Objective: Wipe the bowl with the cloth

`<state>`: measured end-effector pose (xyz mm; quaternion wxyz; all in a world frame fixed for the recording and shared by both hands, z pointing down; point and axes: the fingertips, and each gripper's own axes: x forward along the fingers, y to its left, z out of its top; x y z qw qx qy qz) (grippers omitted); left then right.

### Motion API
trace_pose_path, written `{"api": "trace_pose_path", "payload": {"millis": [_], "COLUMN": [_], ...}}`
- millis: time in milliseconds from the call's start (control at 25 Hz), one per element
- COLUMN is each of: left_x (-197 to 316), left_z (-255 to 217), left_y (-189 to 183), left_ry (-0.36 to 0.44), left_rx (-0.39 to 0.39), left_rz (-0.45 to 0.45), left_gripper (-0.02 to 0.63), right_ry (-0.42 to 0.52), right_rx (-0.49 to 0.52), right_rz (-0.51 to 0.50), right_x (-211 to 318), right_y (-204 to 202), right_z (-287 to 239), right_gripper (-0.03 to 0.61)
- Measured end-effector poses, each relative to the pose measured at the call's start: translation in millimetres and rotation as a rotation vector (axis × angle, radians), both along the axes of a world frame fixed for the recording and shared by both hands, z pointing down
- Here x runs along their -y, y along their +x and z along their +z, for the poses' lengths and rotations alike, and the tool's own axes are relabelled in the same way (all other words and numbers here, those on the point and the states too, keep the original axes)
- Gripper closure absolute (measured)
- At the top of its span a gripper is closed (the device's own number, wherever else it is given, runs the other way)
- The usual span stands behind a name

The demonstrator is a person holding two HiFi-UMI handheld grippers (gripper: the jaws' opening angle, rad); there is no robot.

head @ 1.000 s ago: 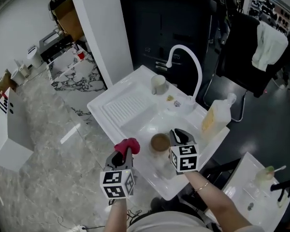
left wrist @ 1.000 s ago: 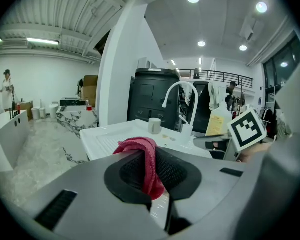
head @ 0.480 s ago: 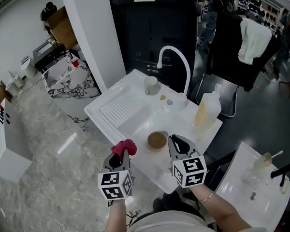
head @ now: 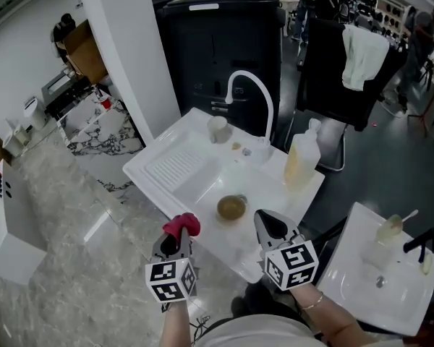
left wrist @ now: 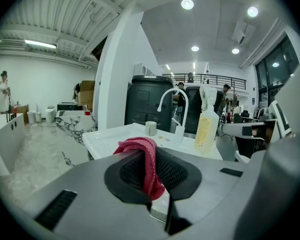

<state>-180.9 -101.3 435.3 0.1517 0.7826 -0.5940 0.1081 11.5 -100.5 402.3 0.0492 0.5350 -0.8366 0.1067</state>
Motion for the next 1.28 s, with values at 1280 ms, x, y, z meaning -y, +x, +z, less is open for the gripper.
{"api": "trace_pose_path", "payload": {"millis": [1280], "left_x": [-54], "left_z": [-16], "left_y": [-15], "left_ry": [0.039], "left_rx": [0.031], "left_rz": [0.006], "left_gripper": [0.566], "right_ry": [-0.036], "right_rx": [-0.014], "right_rz": [0.009], "right_x": [-57], "right_y": [-2], "right_z": [1], "right_gripper": [0.574]}}
